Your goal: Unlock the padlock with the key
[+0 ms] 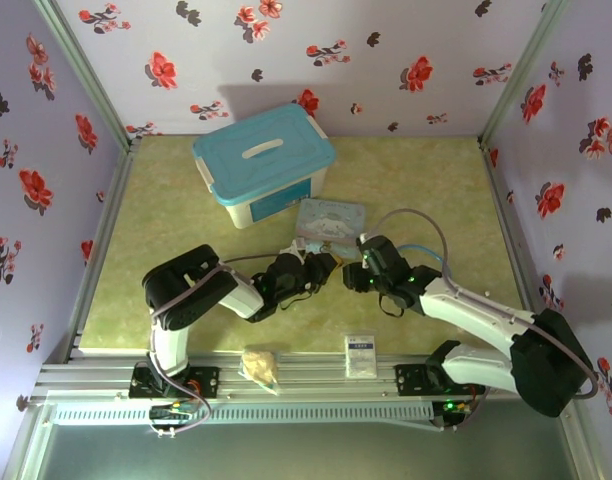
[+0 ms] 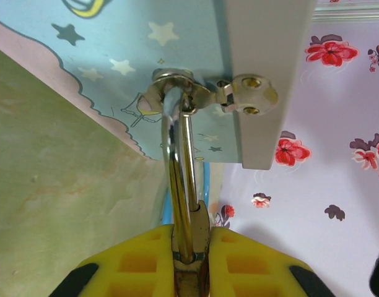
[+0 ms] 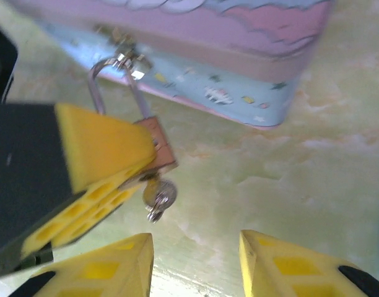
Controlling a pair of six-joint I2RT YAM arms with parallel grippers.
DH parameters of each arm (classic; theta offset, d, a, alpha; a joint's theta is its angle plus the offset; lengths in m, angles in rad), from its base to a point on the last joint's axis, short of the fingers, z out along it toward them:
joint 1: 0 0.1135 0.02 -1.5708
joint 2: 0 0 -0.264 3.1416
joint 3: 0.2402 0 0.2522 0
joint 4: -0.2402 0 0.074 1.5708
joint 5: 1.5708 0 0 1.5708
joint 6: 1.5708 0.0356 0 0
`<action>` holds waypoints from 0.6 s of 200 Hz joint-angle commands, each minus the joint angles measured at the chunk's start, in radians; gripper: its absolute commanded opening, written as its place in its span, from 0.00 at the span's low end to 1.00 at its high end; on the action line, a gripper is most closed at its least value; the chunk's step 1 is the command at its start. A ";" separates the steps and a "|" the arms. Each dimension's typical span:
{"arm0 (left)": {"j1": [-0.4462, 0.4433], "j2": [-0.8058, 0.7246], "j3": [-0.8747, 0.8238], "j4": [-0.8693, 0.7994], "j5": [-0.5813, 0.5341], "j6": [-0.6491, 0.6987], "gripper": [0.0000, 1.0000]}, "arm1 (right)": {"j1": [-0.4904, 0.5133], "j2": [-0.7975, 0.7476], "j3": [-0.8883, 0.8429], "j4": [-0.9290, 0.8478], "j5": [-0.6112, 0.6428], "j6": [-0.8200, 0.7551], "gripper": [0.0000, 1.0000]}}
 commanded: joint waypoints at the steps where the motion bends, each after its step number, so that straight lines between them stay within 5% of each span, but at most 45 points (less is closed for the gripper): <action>1: 0.007 -0.063 0.007 0.026 0.008 0.059 0.00 | 0.081 0.007 0.037 0.010 0.138 -0.247 0.42; 120: 0.007 -0.115 0.006 -0.029 0.054 0.064 0.00 | 0.214 0.168 0.030 0.235 0.456 -0.492 0.33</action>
